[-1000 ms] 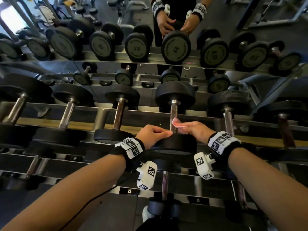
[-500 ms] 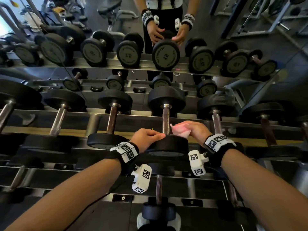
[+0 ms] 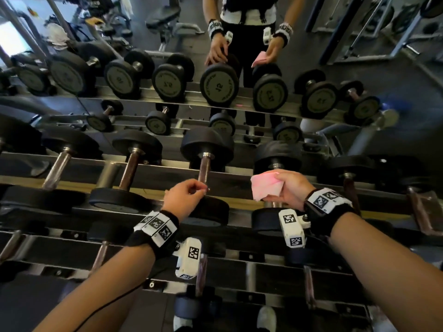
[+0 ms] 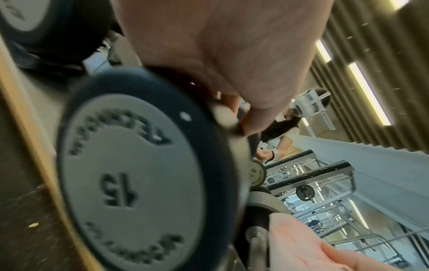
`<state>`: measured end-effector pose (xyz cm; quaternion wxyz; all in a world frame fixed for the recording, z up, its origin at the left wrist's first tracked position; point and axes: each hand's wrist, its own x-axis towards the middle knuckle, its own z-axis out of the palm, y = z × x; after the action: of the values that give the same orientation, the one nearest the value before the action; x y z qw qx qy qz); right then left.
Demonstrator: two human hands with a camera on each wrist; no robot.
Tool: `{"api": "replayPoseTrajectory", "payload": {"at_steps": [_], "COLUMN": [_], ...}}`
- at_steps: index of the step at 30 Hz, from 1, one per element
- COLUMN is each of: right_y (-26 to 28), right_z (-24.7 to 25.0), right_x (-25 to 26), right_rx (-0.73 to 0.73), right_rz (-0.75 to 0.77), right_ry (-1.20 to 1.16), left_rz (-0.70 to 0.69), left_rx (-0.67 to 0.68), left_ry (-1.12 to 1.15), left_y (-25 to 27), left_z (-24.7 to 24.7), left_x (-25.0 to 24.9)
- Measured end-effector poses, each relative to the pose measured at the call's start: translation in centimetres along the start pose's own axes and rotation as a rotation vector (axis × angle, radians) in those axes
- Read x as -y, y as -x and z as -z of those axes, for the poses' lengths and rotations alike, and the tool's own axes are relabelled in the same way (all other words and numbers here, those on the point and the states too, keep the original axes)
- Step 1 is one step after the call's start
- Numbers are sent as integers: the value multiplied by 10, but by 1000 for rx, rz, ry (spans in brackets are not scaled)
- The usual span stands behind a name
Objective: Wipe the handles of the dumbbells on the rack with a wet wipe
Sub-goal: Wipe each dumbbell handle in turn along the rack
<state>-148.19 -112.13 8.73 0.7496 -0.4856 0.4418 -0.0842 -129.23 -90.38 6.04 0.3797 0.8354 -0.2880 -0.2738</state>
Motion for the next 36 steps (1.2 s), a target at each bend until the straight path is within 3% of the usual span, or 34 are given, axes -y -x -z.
{"api": "replayPoseTrajectory", "payload": {"at_steps": [3, 8, 16, 24, 31, 36], "right_y": [1, -5, -35, -68, -93, -97], "right_z": [26, 64, 117, 112, 114, 111], "right_x": [7, 12, -3, -18, -23, -22], "right_rx": [35, 71, -215, -114, -90, 62], "right_rz": [-67, -123, 7, -58, 27, 87], "right_ry": [-27, 44, -61, -122, 13, 231], "left_rz": [-78, -86, 95, 155, 174, 195], "left_rx": [-56, -56, 181, 282, 378, 411], "left_ry": [-212, -99, -3, 15, 53, 71], "left_y": [-2, -1, 5, -5, -7, -11], "left_z": [-29, -80, -137, -151, -146, -143], "left_x": [-38, -74, -78, -62, -56, -60]}}
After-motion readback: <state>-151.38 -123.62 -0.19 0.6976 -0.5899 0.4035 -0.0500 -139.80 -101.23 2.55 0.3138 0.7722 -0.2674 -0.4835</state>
